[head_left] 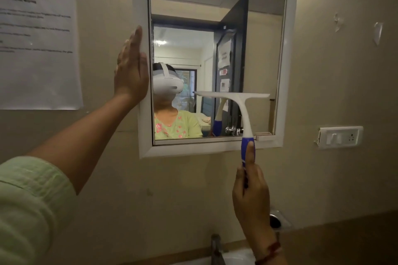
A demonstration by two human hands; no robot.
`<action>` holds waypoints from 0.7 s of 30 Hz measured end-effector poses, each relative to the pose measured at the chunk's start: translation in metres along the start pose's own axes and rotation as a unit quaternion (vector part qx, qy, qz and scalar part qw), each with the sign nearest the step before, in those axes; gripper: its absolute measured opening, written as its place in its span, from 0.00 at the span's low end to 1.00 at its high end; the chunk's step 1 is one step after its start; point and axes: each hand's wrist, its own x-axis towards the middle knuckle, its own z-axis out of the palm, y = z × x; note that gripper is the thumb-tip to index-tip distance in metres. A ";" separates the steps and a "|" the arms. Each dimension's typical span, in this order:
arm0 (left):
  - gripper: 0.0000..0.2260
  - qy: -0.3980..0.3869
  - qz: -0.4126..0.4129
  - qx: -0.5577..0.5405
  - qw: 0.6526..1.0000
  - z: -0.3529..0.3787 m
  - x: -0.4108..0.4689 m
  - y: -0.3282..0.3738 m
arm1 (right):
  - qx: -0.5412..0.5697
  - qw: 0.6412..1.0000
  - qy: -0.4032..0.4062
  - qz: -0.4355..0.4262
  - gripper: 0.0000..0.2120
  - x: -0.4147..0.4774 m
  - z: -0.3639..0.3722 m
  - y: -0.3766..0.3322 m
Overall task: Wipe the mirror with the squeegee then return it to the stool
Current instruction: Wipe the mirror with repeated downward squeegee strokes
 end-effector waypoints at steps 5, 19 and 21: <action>0.21 0.004 0.008 0.001 1.000 0.001 0.000 -0.001 | 0.002 0.998 -0.052 0.022 0.34 -0.062 0.002 0.010; 0.21 -0.001 0.000 0.002 1.000 0.001 0.000 -0.001 | 0.000 0.996 -0.074 0.046 0.35 -0.074 -0.006 0.014; 0.21 0.000 0.003 0.005 1.000 0.001 0.000 -0.002 | 0.000 0.996 -0.073 0.045 0.34 -0.071 -0.008 0.013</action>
